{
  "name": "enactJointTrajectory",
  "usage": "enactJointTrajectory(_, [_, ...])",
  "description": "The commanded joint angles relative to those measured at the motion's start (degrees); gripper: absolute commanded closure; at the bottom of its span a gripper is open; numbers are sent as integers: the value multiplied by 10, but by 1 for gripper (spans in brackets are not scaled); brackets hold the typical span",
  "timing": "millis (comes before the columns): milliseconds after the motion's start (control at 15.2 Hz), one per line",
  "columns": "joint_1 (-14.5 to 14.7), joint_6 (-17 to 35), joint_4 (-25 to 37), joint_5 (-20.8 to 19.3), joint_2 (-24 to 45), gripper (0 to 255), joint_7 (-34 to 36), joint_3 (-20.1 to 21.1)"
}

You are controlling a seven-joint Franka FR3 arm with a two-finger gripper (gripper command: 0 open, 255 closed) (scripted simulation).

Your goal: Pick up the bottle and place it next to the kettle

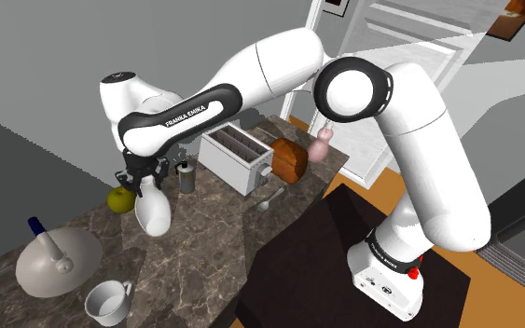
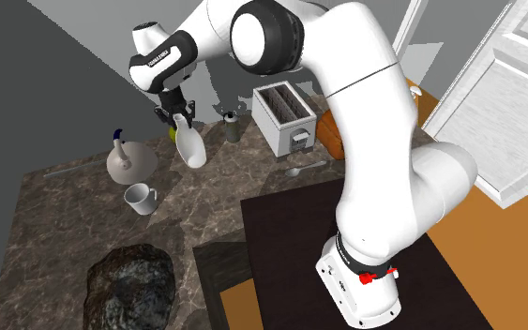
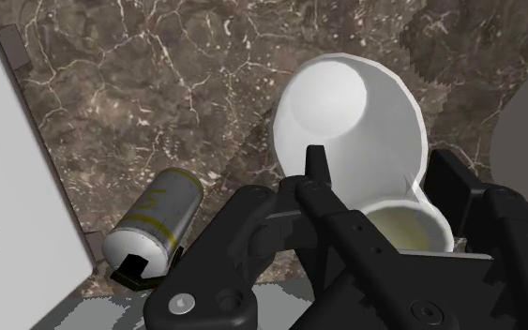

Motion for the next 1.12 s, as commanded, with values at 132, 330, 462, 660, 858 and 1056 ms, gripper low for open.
enactJointTrajectory(132, [0, 0, 0, 0, 0, 255, 0, 0])
enactJointTrajectory(330, [0, 0, 0, 0, 0, 0, 0, 0])
enactJointTrajectory(462, [0, 0, 0, 0, 0, 0, 0, 0])
enactJointTrajectory(660, [-1, -13, 4, 3, -9, 0, -2, 2])
enactJointTrajectory(858, [-3, -51, 19, 10, -33, 0, -6, 9])
enactJointTrajectory(1056, [-3, -50, 19, 10, -33, 0, -6, 9])
